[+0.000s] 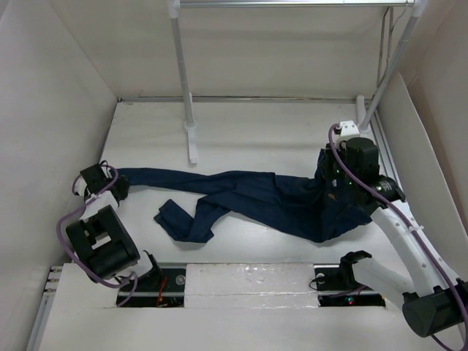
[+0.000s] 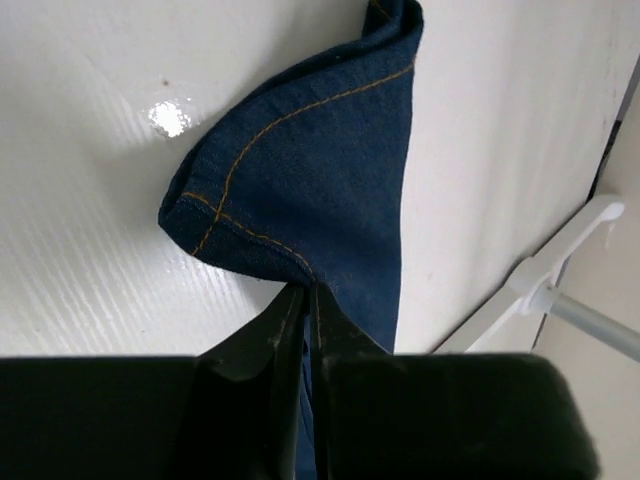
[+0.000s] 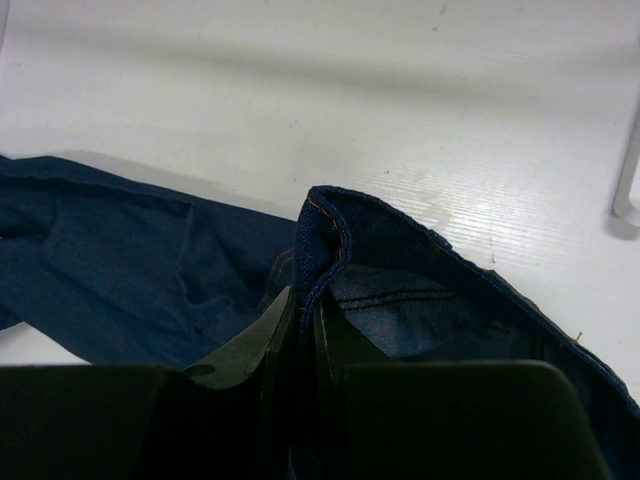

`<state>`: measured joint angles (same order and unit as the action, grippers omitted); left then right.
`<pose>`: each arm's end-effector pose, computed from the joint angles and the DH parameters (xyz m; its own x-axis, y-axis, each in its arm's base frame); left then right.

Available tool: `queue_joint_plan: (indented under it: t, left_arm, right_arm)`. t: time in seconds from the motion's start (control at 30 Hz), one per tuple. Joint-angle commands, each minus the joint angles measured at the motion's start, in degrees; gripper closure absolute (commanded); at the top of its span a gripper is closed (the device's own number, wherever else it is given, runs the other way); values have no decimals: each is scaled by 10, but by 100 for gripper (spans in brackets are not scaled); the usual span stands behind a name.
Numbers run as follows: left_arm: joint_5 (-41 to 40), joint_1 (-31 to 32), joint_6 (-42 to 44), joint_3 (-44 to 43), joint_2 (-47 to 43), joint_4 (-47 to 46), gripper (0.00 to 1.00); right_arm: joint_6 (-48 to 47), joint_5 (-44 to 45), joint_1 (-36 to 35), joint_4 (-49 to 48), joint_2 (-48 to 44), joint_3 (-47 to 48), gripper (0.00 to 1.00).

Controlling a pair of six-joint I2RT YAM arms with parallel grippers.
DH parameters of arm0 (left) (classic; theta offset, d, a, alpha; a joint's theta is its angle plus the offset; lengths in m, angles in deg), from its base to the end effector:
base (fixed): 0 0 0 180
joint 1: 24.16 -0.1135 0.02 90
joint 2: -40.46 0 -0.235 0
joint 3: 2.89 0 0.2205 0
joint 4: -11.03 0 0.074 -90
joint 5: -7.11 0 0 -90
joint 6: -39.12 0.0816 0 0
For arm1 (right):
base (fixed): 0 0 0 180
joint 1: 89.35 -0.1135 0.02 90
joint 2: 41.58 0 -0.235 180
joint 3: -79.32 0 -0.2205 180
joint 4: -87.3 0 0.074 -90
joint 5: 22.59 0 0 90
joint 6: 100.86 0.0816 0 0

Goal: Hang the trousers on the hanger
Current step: Flatten out the trousers at the center of the board.

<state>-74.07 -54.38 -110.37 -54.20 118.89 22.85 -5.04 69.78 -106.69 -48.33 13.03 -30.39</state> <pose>0.2564 0.1348 0.1460 0.0640 -0.9480 -0.3119 -0.6681 0.1914 -0.7190 0.2231 0.0661 0.2900 -0.4826 -0.0445 -0.8747 -0.2153 0.9741 0.0692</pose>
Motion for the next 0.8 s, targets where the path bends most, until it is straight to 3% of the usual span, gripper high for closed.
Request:
queue_joint_plan:
  t: [0.0,0.17,0.3,0.4,0.5,0.6,0.77]
  left_arm:
    - [-20,-4,41,-33,0,11,100]
    - [-21,-4,82,-129,-35,104,100]
    - [-23,-4,103,-267,-112,200,100]
    - [-45,24,116,-349,-121,269,100]
    - [-48,24,121,-392,-137,302,100]
    - [-110,24,160,-415,-145,334,100]
    - [-152,24,221,-413,-102,372,100]
  right_arm:
    - [2,14,19,-5,-20,17,100]
    - [-18,52,44,29,-42,66,100]
    - [-18,52,44,104,-49,180,100]
    - [-16,56,21,140,-45,277,100]
    - [-33,96,-14,179,-38,373,100]
    - [-51,207,-52,210,-42,457,100]
    - [-73,258,-58,189,-55,396,100]
